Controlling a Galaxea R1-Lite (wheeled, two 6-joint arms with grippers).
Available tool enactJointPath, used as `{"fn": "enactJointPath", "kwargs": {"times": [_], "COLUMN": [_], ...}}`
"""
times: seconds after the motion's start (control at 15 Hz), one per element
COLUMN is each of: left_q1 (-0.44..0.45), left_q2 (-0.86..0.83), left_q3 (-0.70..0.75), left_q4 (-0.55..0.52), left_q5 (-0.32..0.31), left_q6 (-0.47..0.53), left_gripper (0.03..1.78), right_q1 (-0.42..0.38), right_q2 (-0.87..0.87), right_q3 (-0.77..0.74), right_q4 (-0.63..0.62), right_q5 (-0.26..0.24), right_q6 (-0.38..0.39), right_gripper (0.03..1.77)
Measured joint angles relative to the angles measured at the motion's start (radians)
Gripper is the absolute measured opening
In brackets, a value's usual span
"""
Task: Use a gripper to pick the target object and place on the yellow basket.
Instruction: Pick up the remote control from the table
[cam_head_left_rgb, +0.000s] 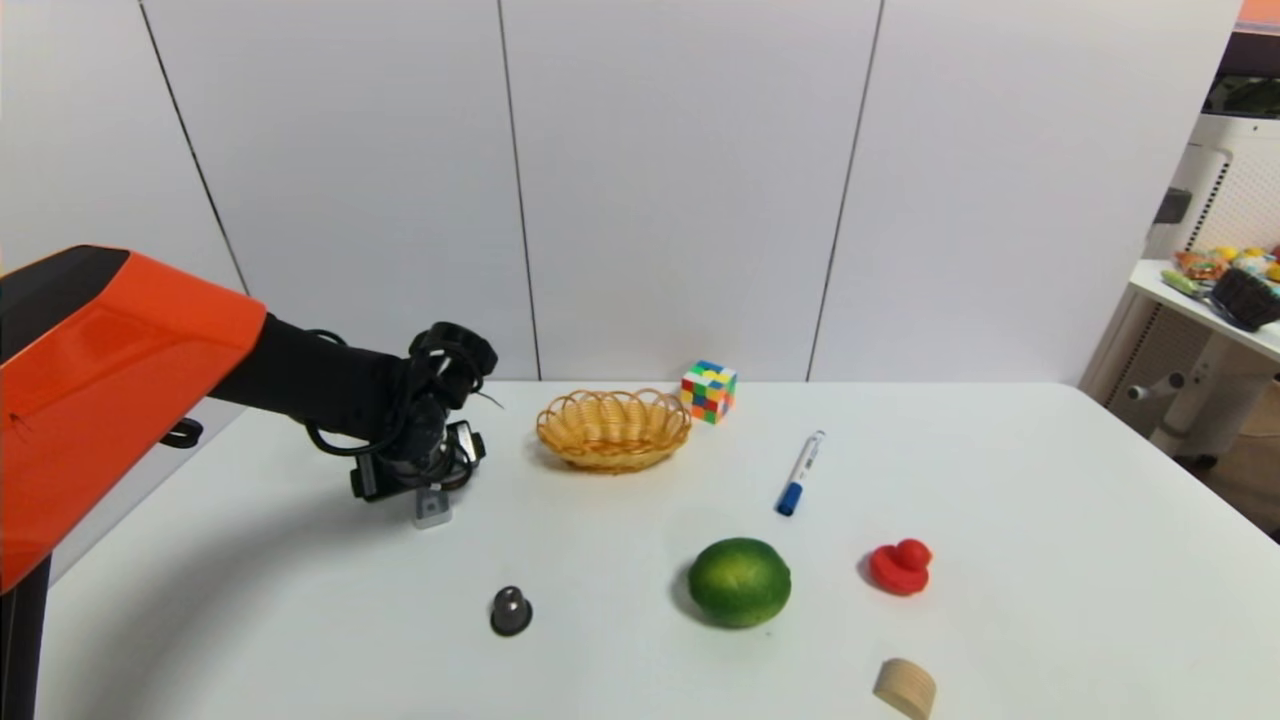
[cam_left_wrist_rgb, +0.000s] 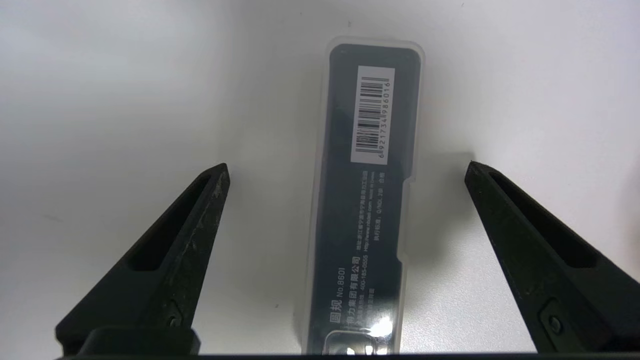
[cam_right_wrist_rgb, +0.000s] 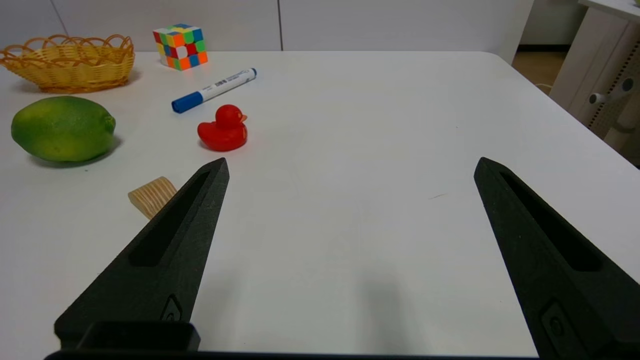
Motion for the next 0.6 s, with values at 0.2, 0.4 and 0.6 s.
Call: {"fn": "enactJointPath", "kwargs": {"times": [0.2, 0.4, 0.6], "left_q1": [0.000, 0.001, 0.001], "left_q2": [0.000, -0.001, -0.003], "left_q3": [0.006, 0.018, 0.020], "left_q4": [0.002, 0.001, 0.002], "left_q5": [-0.001, 0.000, -0.006], "left_q6": [0.000, 0.001, 0.003], "left_gripper": [1.17, 0.87, 0.63], "right_q1": [0.000, 0.000, 0.000], "right_q2": [0.000, 0.000, 0.000], "right_q3": [0.000, 0.000, 0.000], "right_q4": [0.000, 0.001, 0.000], "right_q5": [0.000, 0.000, 0.001], "right_q6": [0.000, 0.000, 0.000], "right_gripper": [1.69, 1.69, 1.69]}}
